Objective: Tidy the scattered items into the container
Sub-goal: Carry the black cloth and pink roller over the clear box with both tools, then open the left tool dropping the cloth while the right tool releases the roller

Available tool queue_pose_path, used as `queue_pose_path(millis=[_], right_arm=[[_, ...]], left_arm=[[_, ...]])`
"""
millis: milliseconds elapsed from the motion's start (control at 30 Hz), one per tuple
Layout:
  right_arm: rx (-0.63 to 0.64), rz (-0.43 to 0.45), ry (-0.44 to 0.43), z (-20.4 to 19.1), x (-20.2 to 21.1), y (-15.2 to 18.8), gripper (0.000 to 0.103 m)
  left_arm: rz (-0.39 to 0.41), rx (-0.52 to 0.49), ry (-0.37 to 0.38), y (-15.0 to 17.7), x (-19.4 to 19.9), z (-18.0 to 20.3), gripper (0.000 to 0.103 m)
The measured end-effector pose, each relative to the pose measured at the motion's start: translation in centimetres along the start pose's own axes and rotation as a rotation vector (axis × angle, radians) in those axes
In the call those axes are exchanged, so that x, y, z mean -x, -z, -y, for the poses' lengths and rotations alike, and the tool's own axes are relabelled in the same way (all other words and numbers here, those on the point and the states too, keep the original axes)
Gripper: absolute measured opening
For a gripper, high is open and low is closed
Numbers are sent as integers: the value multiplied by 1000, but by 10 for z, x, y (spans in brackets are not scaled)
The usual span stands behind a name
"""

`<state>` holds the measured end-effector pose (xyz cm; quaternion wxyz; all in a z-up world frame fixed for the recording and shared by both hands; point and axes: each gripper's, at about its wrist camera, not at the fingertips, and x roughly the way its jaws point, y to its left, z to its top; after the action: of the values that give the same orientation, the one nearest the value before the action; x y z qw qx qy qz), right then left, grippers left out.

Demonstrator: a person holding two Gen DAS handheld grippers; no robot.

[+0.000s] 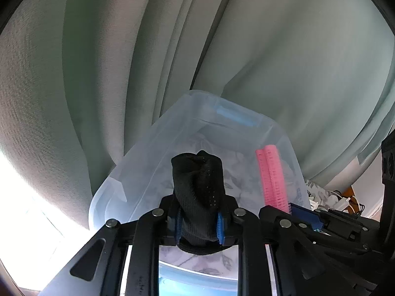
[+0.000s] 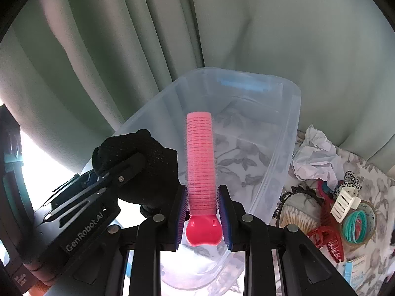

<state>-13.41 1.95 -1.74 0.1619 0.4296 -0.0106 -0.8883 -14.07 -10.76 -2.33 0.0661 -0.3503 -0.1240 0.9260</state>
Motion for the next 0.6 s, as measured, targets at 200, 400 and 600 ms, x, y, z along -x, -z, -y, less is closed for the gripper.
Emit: queue_pose_path(millis=[200, 400, 600], right_arm=[[-5, 3, 23, 1, 3, 0, 29], [-11, 12, 32, 1, 6, -2, 30], [6, 24, 41, -3, 12, -2, 45]], left_arm=[[-6, -6, -11, -3, -4, 6, 33], [5, 22, -44, -9, -1, 5, 55], [13, 53, -25, -13, 9, -9, 57]])
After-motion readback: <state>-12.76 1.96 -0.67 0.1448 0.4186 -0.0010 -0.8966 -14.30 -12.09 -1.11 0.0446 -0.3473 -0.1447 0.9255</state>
